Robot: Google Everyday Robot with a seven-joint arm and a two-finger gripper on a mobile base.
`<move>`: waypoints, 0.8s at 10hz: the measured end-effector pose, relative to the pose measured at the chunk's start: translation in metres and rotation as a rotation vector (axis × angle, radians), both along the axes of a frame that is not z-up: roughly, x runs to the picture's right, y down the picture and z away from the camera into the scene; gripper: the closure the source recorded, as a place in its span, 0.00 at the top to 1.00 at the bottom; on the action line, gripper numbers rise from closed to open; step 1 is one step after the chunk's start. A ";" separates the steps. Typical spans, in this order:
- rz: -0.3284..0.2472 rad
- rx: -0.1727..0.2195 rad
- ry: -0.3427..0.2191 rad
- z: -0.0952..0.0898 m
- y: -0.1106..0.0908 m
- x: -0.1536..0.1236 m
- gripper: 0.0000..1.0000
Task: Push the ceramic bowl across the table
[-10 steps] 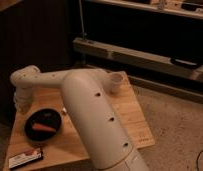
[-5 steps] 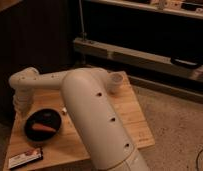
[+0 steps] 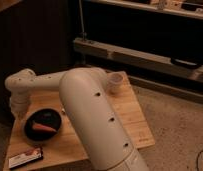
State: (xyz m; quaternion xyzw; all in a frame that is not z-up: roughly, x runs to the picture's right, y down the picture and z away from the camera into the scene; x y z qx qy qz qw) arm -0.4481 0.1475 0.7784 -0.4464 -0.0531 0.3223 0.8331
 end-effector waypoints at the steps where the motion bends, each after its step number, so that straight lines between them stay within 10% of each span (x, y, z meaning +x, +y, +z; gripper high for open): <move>1: -0.015 0.005 0.005 0.003 0.007 -0.001 0.00; 8: -0.076 0.036 0.035 0.020 0.037 -0.005 0.00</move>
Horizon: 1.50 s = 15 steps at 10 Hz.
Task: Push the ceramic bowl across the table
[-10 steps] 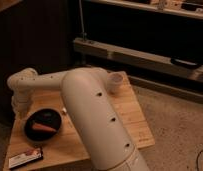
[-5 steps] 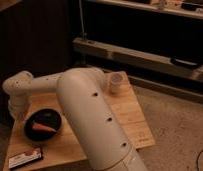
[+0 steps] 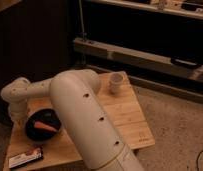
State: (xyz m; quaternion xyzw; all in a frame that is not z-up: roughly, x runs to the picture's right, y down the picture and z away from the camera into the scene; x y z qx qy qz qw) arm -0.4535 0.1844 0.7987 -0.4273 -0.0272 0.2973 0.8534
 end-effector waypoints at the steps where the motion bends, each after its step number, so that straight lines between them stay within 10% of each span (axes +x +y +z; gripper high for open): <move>1: -0.006 0.003 0.000 -0.001 0.002 -0.001 0.00; 8: 0.027 -0.022 0.069 0.022 0.001 0.042 0.00; 15: 0.101 -0.015 0.158 0.032 -0.012 0.147 0.00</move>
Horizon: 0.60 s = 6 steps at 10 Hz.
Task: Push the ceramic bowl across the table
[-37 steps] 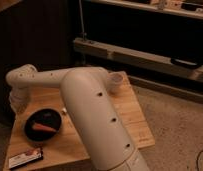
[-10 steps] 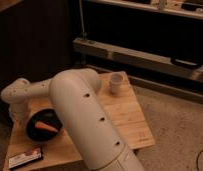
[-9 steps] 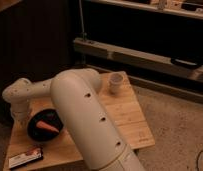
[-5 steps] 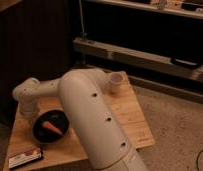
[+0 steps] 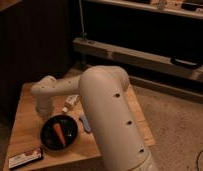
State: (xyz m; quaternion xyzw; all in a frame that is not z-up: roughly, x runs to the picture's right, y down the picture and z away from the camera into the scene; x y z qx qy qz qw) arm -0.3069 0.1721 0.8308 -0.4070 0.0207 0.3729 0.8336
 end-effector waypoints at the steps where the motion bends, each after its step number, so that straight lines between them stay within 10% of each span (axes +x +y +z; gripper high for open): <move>1: 0.004 -0.001 0.002 -0.001 0.000 0.007 0.00; 6: -0.044 0.014 -0.025 -0.015 0.009 0.010 0.00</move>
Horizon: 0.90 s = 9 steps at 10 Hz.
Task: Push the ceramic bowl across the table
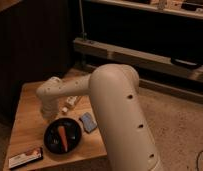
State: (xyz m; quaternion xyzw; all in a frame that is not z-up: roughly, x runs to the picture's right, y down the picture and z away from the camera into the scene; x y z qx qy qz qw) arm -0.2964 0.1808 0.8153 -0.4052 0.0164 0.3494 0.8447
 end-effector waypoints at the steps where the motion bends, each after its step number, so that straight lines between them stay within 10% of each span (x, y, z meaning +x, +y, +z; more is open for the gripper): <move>1: -0.015 0.001 -0.003 -0.003 0.004 0.003 0.00; 9: -0.127 -0.014 -0.012 -0.025 0.032 0.054 0.00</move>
